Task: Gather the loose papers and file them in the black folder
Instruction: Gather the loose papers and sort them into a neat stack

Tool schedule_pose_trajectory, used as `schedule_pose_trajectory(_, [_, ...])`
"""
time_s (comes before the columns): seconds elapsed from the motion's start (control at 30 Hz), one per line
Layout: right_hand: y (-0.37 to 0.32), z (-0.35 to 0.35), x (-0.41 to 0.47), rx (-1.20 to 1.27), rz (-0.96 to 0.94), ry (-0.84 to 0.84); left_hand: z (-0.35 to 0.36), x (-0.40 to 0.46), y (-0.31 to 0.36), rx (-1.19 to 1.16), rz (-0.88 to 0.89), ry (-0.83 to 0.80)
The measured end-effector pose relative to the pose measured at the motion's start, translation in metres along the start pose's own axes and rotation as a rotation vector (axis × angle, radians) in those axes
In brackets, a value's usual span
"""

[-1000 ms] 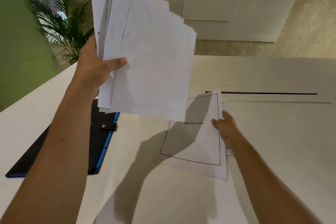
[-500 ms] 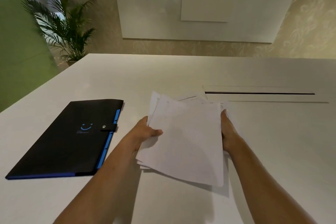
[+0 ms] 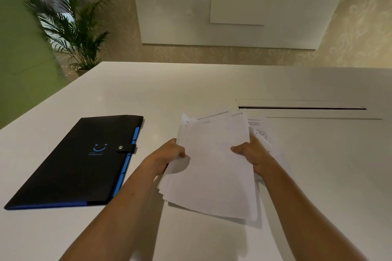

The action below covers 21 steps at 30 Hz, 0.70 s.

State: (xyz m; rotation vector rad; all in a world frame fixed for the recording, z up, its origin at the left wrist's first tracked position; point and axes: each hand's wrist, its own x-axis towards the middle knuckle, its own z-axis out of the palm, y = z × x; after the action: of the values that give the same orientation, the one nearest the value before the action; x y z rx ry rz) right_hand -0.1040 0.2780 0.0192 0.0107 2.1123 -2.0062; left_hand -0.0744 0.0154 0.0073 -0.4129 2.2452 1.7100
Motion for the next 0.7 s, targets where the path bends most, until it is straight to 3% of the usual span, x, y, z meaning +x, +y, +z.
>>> schedule_pose_trajectory(0.1, [-0.008, 0.000, 0.001, -0.009, -0.126, 0.031, -0.005, 0.000, 0.004, -0.053, 0.055, 0.132])
schedule_pose_trajectory(0.2, [-0.024, -0.003, -0.002, 0.006, -0.279, -0.016, -0.015, -0.003, 0.012, -0.127, 0.268, 0.239])
schedule_pose_trajectory(0.37, [-0.049, -0.001, -0.008, 0.082, -0.422, 0.012, -0.027, -0.026, 0.044, -0.376, 0.559, 0.137])
schedule_pose_trajectory(0.43, [-0.059, 0.002, -0.009, 0.052, -0.471, 0.014, -0.026, -0.036, 0.058, -0.368, 0.612, 0.118])
schedule_pose_trajectory(0.7, [-0.104, 0.011, -0.023, 0.022, -0.705, 0.085, -0.031, -0.066, 0.109, -0.311, 0.790, 0.366])
